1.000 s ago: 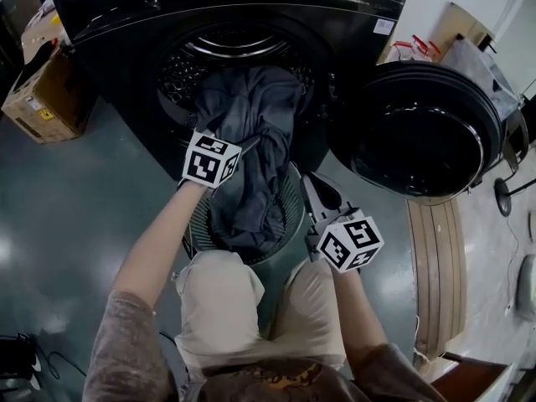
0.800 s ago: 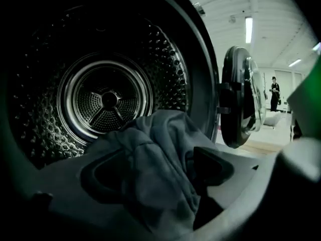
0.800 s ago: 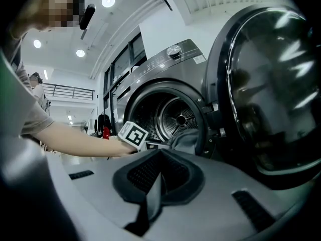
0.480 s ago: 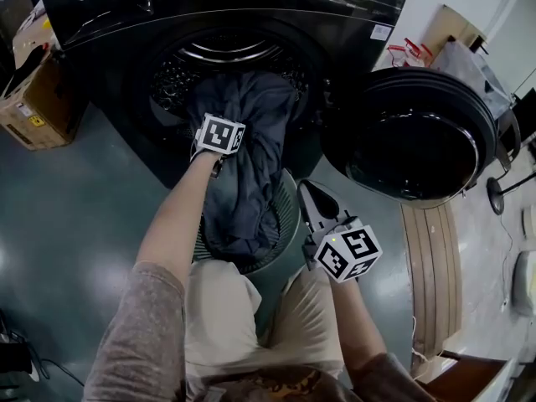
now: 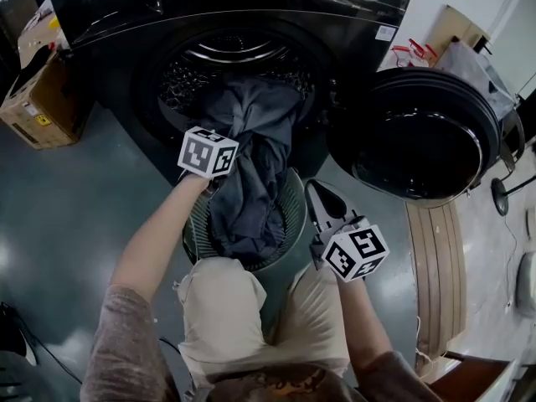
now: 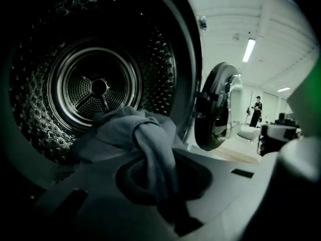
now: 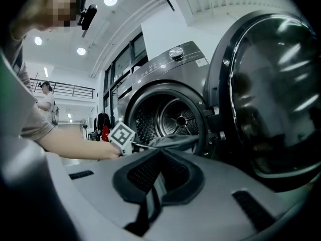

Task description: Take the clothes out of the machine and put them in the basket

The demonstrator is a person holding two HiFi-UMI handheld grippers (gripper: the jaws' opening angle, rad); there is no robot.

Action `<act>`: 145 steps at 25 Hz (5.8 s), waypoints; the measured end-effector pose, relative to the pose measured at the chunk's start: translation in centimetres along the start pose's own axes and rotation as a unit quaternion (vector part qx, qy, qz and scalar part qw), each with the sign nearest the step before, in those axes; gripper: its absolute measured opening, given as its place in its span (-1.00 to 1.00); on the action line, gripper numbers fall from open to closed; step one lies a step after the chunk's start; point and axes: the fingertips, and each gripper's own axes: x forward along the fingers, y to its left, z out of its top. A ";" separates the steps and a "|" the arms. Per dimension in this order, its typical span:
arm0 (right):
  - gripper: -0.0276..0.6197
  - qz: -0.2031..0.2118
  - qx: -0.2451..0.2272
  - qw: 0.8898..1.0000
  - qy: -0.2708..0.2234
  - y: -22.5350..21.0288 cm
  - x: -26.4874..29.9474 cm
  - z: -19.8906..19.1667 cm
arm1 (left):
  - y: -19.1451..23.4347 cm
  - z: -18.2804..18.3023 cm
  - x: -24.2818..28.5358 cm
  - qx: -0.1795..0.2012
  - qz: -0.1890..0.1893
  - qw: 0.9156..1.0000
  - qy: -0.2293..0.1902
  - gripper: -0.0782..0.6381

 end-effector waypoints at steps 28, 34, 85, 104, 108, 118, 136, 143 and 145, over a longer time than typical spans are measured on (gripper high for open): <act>-0.92 0.021 0.018 1.000 0.001 0.6 1.2 -1.1 | -15.3 -6.3 -10.4 0.091 -0.151 0.983 0.039 -0.51; -0.92 0.015 0.019 1.000 0.000 0.1 0.8 -1.0 | -7.6 -5.6 -8.9 0.103 0.018 0.994 0.026 0.27; -0.92 0.003 0.001 1.000 -0.001 0.1 0.2 0.1 | -10.4 -4.6 -4.3 0.047 -0.081 0.994 0.061 -0.69; -0.92 0.019 0.013 1.000 0.001 0.7 1.4 -0.6 | -10.0 -4.6 -10.1 0.069 -0.011 0.997 0.037 0.02; -0.92 0.015 0.013 1.000 0.001 0.6 1.3 -0.7 | -8.3 -3.0 -9.6 0.076 0.008 0.997 0.015 0.11; -0.92 0.005 0.009 1.000 0.005 0.8 1.0 -0.9 | 3.3 -1.0 -5.4 0.045 0.123 0.991 -0.006 0.19; -0.92 -0.024 0.008 0.999 0.020 0.1 0.7 -2.1 | 13.8 -0.8 2.6 0.098 0.247 0.957 0.113 -0.06; -0.92 -0.030 0.011 0.999 0.018 -0.8 0.6 -2.1 | 12.8 0.0 1.3 0.101 0.244 0.960 0.097 -0.66; -0.92 -0.028 0.013 0.999 0.018 -0.9 0.6 -2.0 | 11.8 0.3 0.1 0.069 0.224 0.969 0.077 -0.67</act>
